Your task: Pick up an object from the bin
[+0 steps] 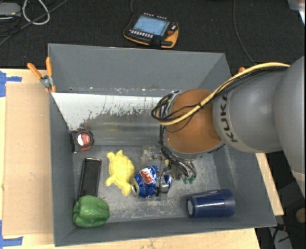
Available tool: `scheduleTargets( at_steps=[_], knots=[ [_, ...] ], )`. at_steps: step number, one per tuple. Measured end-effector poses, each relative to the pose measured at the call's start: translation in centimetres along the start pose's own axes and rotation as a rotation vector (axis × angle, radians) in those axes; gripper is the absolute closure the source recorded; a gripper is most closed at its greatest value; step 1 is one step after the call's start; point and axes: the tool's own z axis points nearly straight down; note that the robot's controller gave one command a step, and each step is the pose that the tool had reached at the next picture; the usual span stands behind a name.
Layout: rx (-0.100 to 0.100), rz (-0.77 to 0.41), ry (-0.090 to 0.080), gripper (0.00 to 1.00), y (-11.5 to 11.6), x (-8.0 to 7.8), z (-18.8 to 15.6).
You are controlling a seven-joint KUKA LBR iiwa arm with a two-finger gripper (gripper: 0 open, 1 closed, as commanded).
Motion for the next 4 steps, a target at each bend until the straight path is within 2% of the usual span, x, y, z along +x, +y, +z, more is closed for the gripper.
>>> scheduleTargets(
  at_steps=[1, 2, 3, 4],
  knots=[
    [-0.001, -0.063, -0.007, 0.0, -0.1, -0.8, -3.0],
    [-0.002, -0.063, 0.012, 0.0, -0.3, 0.7, 0.2],
    [-0.001, -0.162, -0.006, 0.0, -1.1, -0.7, 3.1],
    [-0.002, -0.082, 0.008, 1.0, -0.7, 0.2, 3.1]
  ],
)
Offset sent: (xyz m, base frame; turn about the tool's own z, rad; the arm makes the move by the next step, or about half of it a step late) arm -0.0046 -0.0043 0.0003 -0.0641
